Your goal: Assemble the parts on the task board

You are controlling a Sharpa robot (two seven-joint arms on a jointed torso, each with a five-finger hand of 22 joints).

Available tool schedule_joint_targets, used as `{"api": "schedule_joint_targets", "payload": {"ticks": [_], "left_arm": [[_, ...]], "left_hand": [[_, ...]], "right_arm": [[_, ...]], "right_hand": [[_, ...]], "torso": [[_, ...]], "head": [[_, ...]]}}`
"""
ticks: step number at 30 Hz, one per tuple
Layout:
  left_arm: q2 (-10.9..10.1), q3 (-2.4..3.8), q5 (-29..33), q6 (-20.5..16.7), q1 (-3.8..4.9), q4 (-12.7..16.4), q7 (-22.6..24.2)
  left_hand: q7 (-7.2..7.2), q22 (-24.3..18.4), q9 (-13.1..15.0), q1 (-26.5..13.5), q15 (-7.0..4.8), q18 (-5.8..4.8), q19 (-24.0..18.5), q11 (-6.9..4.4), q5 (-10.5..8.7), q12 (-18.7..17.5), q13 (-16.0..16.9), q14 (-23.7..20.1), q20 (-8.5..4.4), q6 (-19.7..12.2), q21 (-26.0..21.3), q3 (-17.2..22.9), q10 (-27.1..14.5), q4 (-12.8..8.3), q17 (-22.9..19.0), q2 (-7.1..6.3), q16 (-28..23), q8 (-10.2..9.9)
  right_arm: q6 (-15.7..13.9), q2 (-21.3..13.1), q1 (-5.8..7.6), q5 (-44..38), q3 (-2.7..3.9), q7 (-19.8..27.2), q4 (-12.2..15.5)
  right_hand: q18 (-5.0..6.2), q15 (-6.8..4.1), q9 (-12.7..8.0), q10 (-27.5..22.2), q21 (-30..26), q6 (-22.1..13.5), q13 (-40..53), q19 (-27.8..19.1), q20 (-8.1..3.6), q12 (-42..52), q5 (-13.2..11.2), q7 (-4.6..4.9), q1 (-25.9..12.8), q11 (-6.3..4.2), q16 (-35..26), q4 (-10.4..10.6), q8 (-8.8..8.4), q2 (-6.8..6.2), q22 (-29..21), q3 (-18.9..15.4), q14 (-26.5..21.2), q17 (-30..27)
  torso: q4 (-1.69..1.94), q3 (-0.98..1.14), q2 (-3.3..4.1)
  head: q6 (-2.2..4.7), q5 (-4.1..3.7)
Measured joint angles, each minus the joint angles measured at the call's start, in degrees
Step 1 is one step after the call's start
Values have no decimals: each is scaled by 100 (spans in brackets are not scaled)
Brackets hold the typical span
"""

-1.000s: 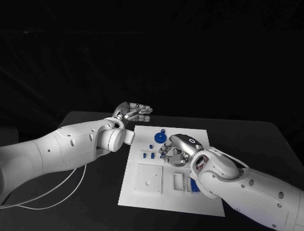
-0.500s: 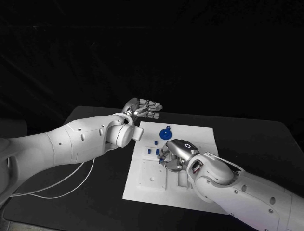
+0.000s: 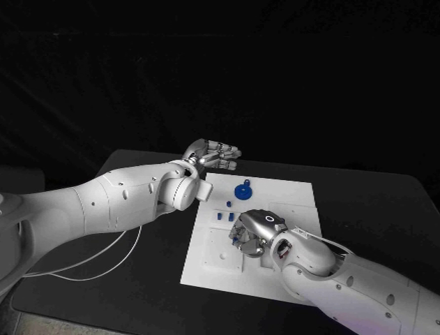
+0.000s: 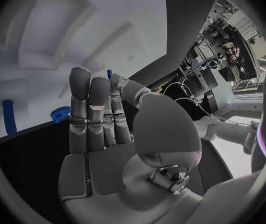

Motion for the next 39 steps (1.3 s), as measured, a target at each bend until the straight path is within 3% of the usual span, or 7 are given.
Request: {"api": "schedule_joint_targets", "payload": {"ticks": [19,39], "left_arm": [[-26,1,-14,25,0,23,-14],[-26,1,-18,27,0,30,-23]], "left_hand": [[0,-47,-1,23,0,0,0,0,0,0,0,0,0,0,27,0,0,0,-1,23,0,0],[0,-90,-1,23,0,0,0,0,0,0,0,1,0,0,27,-17,0,17,-1,23,0,0]], "right_arm": [[12,-1,-23,-205,-7,-168,-48],[-114,48,-26,-296,-13,-279,-82]], "right_hand": [[3,3,-1,28,-312,-1,1,91,-1,18,-3,1,-11,-1,-3,-30,-7,-12,459,16,3,-6],[6,12,3,37,-357,5,2,106,-1,22,-23,-5,-26,-11,-3,-21,-12,-29,525,41,12,-5]], "torso": [[-7,3,-1],[-2,3,0]], "head": [[-40,22],[-60,66]]}}
